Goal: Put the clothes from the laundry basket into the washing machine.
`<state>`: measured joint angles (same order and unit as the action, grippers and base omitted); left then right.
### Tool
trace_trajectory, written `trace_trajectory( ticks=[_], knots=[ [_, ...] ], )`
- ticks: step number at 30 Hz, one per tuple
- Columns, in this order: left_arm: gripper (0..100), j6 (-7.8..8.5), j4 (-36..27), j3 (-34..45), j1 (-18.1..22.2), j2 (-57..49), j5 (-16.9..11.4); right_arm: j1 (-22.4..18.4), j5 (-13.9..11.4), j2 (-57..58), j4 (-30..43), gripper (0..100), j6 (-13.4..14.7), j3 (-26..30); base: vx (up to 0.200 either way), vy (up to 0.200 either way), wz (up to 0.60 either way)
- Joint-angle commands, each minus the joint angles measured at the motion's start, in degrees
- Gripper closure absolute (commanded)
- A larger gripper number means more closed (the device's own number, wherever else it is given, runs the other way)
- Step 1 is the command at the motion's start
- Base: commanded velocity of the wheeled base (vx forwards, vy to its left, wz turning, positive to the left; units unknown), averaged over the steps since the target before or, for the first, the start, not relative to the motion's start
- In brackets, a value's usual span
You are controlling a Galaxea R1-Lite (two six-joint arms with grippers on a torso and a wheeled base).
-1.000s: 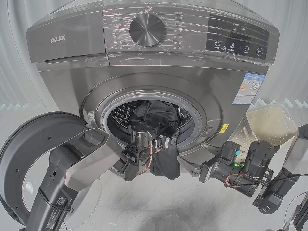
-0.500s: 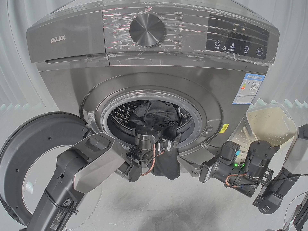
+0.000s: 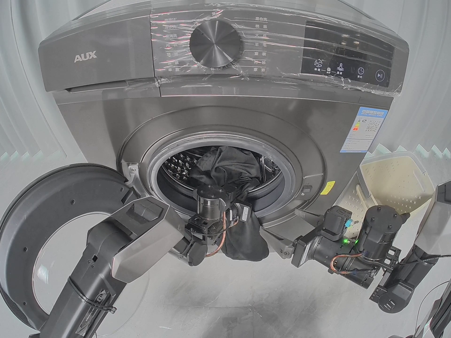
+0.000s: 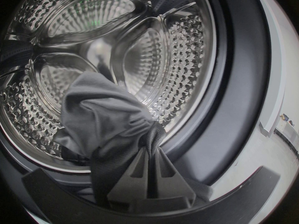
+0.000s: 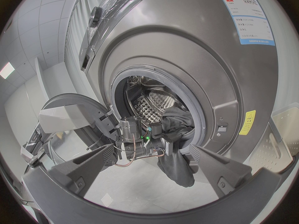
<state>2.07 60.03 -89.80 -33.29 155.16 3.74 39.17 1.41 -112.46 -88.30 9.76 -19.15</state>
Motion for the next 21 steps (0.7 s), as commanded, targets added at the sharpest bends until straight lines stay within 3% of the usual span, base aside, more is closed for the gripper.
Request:
trace_trajectory(
  ticks=[1, 15, 21],
  knots=[
    [100, -0.05, 0.35, -0.64, 0.86, -0.39, 0.12, 0.03, -0.01, -0.04, -0.03, 0, -0.01, -0.01, 0.0, 0.0, 0.0],
    [100, -0.05, -0.96, -14.44, 4.73, -0.74, 3.82, 0.03, -0.01, -0.04, -0.03, 0, -0.01, -0.36, 0.0, 0.0, 0.0],
    [100, -0.4, -4.83, -24.8, 5.78, 2.34, 6.19, -0.06, -0.01, 0.05, -0.03, 0, -0.01, -0.36, 0.0, 0.0, 0.0]
  ],
)
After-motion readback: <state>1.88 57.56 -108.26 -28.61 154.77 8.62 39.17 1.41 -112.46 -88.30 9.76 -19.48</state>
